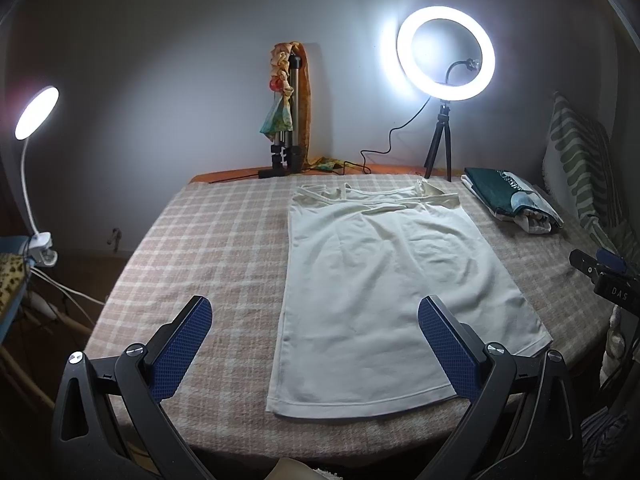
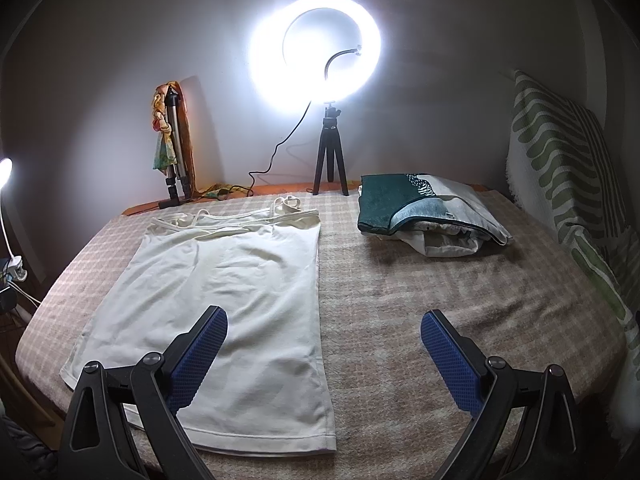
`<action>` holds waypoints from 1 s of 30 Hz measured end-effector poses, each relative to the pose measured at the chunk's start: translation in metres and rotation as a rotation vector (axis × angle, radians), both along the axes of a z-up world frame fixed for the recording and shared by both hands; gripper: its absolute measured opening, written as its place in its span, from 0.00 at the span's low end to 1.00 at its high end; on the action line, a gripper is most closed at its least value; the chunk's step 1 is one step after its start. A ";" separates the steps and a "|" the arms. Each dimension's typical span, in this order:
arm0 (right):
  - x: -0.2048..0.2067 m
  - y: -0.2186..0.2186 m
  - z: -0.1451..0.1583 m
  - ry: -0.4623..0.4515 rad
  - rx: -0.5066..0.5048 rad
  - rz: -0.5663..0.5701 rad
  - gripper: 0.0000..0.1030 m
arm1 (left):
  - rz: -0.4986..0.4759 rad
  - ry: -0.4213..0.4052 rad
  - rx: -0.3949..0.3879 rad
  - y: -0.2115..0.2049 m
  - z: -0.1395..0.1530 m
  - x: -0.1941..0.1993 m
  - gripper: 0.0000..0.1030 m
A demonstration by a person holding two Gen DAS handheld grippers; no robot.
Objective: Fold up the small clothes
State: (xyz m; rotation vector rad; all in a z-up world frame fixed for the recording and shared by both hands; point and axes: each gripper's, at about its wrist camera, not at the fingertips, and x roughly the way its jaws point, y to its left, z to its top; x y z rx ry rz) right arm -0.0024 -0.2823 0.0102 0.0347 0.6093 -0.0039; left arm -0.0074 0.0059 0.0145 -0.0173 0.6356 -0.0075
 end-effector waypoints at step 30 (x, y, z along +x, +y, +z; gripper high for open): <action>0.128 0.144 0.032 0.167 0.115 0.388 0.67 | 0.043 0.310 -0.294 0.073 -0.109 0.014 0.72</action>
